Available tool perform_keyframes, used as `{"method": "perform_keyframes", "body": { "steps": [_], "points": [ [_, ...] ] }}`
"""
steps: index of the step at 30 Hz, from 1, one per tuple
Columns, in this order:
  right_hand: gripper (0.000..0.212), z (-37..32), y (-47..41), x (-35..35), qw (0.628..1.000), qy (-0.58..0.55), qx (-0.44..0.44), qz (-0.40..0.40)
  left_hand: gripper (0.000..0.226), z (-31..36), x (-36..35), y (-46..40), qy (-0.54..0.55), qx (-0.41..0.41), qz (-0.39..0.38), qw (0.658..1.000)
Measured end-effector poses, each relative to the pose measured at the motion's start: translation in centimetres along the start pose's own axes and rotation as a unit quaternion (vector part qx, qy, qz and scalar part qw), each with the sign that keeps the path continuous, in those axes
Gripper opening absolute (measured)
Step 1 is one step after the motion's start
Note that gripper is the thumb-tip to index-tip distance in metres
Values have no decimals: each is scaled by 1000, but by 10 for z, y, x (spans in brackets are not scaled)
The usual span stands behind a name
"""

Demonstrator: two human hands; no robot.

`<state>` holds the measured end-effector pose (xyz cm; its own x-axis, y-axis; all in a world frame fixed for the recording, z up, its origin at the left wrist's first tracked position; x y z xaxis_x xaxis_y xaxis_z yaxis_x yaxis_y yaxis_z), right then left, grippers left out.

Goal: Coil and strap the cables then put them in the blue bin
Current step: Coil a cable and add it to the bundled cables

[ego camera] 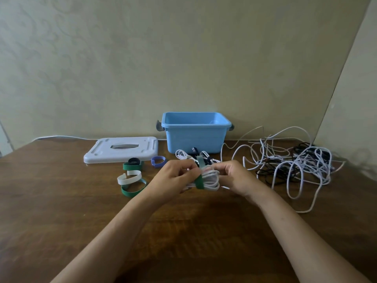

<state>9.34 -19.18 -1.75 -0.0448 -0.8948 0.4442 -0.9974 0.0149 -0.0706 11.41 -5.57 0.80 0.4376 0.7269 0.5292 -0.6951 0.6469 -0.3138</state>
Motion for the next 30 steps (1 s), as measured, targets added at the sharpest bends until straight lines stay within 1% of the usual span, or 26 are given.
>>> {"method": "perform_keyframes", "body": {
  "steps": [3, 6, 8, 10, 12, 16, 18, 21, 24, 26, 28, 30],
  "points": [
    [18, 3, 5, 6, 993, -115, -30, -20, 20, 2, -7, 0, -10, -5, -23, 1000],
    [16, 7, 7, 6, 983, -175, -56, -13, 21, 0, -7, -1, 3, 0, -21, 1000],
    [19, 9, 7, 4, 977, -201, -74, -7, 22, -2, -10, -2, 10, 6, -31, 999],
    [13, 10, 6, 3, 976, -201, -84, -2, 24, -5, -16, -2, 22, 16, -47, 999],
    [14, 10, 6, 5, 977, -198, -83, 8, 24, -6, -22, -2, 38, 23, -56, 997],
    [27, 5, 5, 10, 968, -244, -62, 18, 11, -8, -24, -2, 73, 48, -44, 995],
    [33, 3, 6, 9, 969, -242, -55, 12, 13, -8, -25, -2, 87, 51, -46, 994],
    [43, 1, 6, 8, 972, -230, -55, -1, 13, -8, -30, -1, 76, 48, -71, 993],
    [45, 1, 7, 7, 961, -267, -63, -34, 12, -3, -41, 2, 61, 44, -110, 991],
    [46, 0, 9, 7, 958, -276, -62, -43, 13, -2, -49, 2, 39, 44, -136, 989],
    [41, -4, 10, 9, 964, -261, -46, -25, 13, -4, -52, 2, 39, 51, -144, 987],
    [35, -12, 11, 13, 978, -206, -7, 15, 12, -6, -50, 1, 48, 58, -143, 987]
  ]
}}
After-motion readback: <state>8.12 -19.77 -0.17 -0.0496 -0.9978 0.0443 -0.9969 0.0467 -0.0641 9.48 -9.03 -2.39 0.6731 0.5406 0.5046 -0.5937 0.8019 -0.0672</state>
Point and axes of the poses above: each hand's wrist, its own y-axis away from the middle knuckle, its own x-axis out of the back of the hand, z = x × y, the point moved 10 cm from there along -y, towards the middle knuckle, and after that the axes turned 2 degrees about -x, right-handed, at the moved point
